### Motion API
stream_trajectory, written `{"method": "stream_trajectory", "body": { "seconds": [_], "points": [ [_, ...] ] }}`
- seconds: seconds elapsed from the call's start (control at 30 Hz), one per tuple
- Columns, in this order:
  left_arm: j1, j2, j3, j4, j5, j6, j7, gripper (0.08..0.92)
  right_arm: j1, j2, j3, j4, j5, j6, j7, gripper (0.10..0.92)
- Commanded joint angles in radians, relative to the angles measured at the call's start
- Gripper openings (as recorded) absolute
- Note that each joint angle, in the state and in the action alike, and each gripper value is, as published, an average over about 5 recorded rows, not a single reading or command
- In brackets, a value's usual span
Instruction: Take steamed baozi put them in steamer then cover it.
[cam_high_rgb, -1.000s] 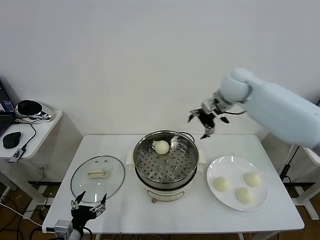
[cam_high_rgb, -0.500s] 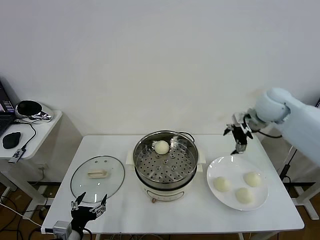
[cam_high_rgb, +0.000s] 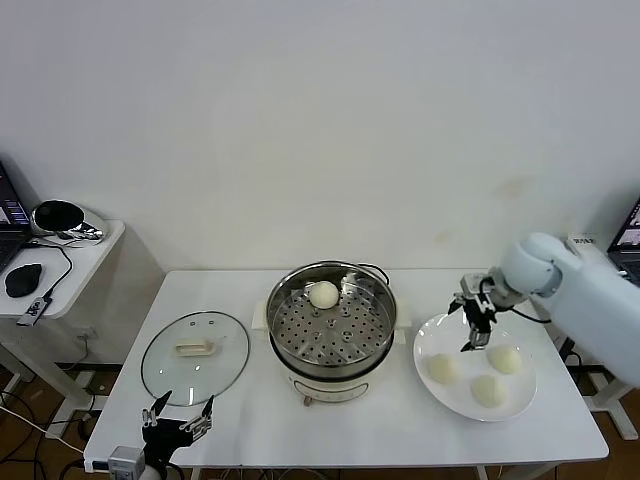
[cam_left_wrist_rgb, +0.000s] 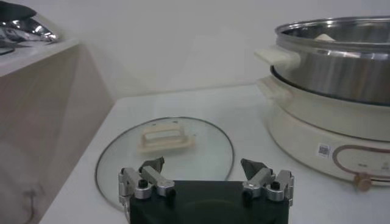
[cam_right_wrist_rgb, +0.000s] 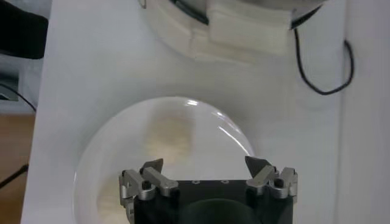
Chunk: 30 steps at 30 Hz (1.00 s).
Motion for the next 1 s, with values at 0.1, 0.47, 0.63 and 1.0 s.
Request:
{"method": "stream_trajectory", "body": {
  "seconds": [0.1, 0.47, 0.63, 1.0],
  "points": [
    [-0.002, -0.007, 0.009, 0.008, 0.011, 0.003, 0.004, 0.823, -0.093, 0.034, 0.041, -0.025, -0.049, 0.006, 0.0, 0.823],
    [-0.003, -0.003, 0.012, 0.016, 0.017, 0.003, 0.007, 0.823, -0.13, 0.066, 0.036, -0.057, -0.065, 0.003, 0.049, 0.823],
    [-0.003, -0.001, 0.012, 0.019, 0.016, 0.003, 0.008, 0.823, -0.139, 0.084, 0.038, -0.076, -0.082, 0.004, 0.058, 0.823],
    [-0.008, 0.0, 0.014, 0.028, 0.013, 0.002, 0.009, 0.823, -0.157, 0.086, 0.048, -0.085, -0.096, 0.003, 0.051, 0.823]
  ]
}}
